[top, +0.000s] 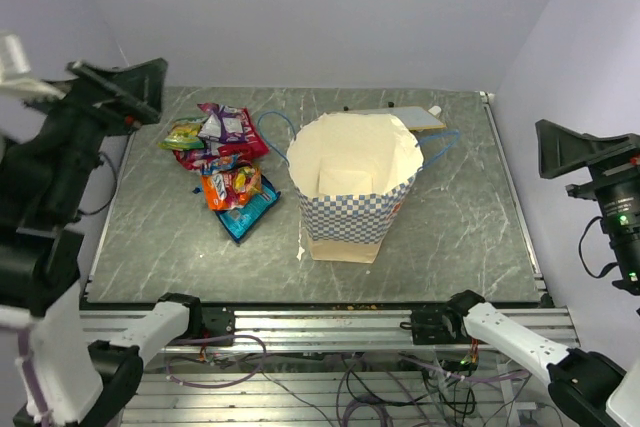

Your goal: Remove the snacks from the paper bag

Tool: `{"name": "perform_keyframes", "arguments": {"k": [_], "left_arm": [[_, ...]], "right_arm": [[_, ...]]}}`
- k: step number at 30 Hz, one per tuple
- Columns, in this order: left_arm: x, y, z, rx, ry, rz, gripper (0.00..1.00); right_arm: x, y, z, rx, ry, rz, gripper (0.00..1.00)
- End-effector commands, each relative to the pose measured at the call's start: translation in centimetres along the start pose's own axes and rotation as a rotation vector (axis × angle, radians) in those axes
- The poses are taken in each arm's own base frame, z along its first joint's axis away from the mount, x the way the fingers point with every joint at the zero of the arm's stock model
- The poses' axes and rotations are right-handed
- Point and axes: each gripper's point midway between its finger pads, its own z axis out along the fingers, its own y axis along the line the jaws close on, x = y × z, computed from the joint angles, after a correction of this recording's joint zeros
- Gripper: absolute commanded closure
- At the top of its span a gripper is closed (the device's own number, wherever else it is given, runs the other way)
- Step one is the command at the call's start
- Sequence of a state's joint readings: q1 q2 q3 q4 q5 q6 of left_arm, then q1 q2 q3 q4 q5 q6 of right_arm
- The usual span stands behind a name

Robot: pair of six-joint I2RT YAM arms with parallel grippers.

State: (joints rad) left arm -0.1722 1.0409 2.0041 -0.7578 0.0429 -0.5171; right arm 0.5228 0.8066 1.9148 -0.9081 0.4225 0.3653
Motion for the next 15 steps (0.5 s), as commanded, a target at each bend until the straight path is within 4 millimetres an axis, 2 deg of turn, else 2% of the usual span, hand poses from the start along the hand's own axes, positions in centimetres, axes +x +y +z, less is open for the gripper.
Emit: {"name": "perform_keyframes", "arguments": {"k": [1, 4, 10, 12, 15], "left_arm": [[-3.9, 1.0, -2.5, -0.08, -0.165, 0.076, 0.04], [-3.7, 1.2, -2.8, -0.091, -0.157, 0.087, 0.05], [-2.7, 1.3, -1.8, -0.086, -0.118, 0.073, 0.07], [-2.5, 1.3, -1.5, -0.083, -0.109, 0.068, 0.08], [-2.0, 1.5, -0.9, -0.087, -0.092, 0.062, 0.09]], "right_arm": [[0.4, -1.7, 0.5, 0.132, 0.022, 0.044, 0.0], [0.3, -1.7, 0.4, 0.128, 0.009, 0.058, 0.0], [0.4, -2.3, 0.6, 0.17, 0.008, 0.063, 0.0], [0.2, -1.6, 0.5, 0.116, 0.007, 0.02, 0.0], [0.5, -2.5, 0.9, 0.195, 0.019, 0.059, 0.0]]}}
